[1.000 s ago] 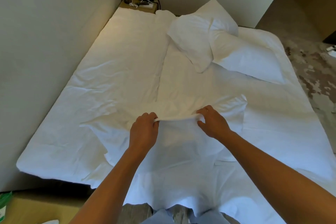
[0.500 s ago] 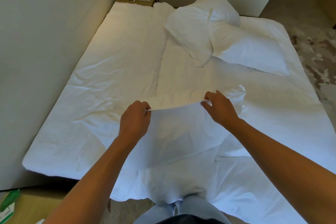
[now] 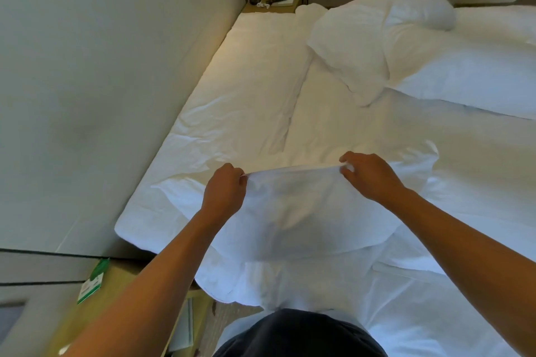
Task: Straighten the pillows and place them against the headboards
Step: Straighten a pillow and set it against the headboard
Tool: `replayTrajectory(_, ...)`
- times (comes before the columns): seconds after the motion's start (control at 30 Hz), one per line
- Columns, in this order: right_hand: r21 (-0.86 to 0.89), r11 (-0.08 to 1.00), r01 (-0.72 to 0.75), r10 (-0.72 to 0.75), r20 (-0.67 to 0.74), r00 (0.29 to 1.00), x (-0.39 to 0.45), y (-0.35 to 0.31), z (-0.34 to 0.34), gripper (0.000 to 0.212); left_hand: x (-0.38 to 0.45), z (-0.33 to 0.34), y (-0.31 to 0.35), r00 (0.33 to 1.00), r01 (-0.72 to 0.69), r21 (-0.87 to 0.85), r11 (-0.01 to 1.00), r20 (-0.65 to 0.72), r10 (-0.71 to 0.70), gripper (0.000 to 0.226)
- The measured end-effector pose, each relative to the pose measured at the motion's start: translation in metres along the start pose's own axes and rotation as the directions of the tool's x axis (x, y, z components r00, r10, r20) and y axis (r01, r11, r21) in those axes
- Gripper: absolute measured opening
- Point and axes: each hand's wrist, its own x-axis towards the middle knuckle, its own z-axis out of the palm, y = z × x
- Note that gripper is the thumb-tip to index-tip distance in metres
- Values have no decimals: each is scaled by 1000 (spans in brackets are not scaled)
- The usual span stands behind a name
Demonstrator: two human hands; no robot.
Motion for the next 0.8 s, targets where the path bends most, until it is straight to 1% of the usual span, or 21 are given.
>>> replayTrajectory(0.07,-36,999,6,-5,33,999,4,9,2,25,-3,3,4,1000,23,38,999,-8,-23,35)
replayTrajectory(0.2,140,989,-48,56,-54,997,4,19,4,34,-6,5,6,997,68,55,996,-32,-67,30)
replayTrajectory(0.27,168,985,-30,42,-68,997,2,20,4,32,-8,5,5,991,132,53,990,-6,-132,30)
replayTrajectory(0.4,173,985,13,-2,-66,998,1,22,3,28,-11,9,6,956,292,-58,955,61,-288,34)
replayTrajectory(0.47,174,984,34,-19,-83,996,1,25,0,26,-12,14,6,941,334,-119,935,92,-325,35)
replayTrajectory(0.57,139,990,33,-16,-121,992,-1,30,-3,24,-15,22,5,950,309,-224,924,115,-289,33)
replayTrajectory(0.63,70,997,6,2,-118,993,-3,33,-4,23,-19,29,4,972,236,-269,934,87,-220,31)
replayTrajectory(0.7,32,999,-19,22,-97,995,-3,34,-5,23,-20,33,2,982,189,-282,940,44,-185,29)
replayTrajectory(0.8,101,993,-63,67,-40,997,-2,32,-9,23,-15,37,-5,986,164,-313,935,31,-163,29)
